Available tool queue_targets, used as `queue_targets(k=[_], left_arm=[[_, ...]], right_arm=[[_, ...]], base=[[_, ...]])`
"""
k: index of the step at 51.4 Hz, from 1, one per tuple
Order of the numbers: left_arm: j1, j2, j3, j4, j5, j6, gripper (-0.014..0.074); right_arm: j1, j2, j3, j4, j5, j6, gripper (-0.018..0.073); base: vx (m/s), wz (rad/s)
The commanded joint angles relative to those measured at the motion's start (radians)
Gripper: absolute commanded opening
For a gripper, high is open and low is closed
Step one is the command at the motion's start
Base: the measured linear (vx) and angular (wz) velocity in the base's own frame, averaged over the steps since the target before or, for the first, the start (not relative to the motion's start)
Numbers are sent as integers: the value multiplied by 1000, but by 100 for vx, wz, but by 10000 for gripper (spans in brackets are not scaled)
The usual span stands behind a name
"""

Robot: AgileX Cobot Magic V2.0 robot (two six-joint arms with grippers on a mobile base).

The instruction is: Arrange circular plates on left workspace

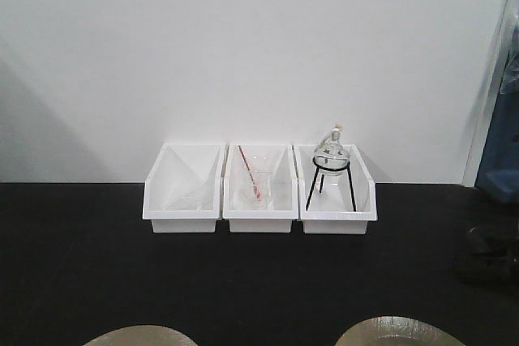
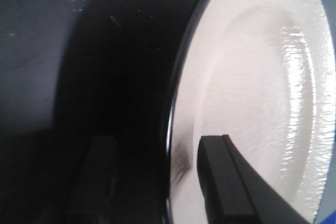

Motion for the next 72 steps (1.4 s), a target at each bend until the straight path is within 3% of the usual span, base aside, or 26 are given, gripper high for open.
queue_targets(k=[1,13,17,23,28,40,48,62,72], left_arm=[[-5,-3,-24,-89,79,36,439],[-17,30,-24,-98,99,60,347],[-40,30,-24,-98,99,60,235],[-81,30,-25,-100,108,61,-12],[-115,30,-25,-144,130,61,-8],[-193,30,-102,-433,164,62,-3],[-259,40,-209,-580,43,18,-2],[-376,183,-401,-596,0,-76,-1],[-443,286,-513,-597,0,-86,-1]], right_arm=[[-6,-24,-31,66,7,-14,-3],[-6,-24,-31,53,9,-21,-3],[-6,-24,-31,43,9,-24,-3],[-6,-24,-31,42,9,-24,-3],[-6,-24,-31,42,8,-24,-3],[-6,-24,-31,41,8,-28,-3],[-6,-24,-31,41,6,-33,-3],[-6,-24,-31,43,-4,-34,-3],[-6,-24,-31,43,-12,-39,-3]], base=[[0,0],[0,0],[0,0],[0,0],[0,0],[0,0],[0,0],[0,0],[0,0]])
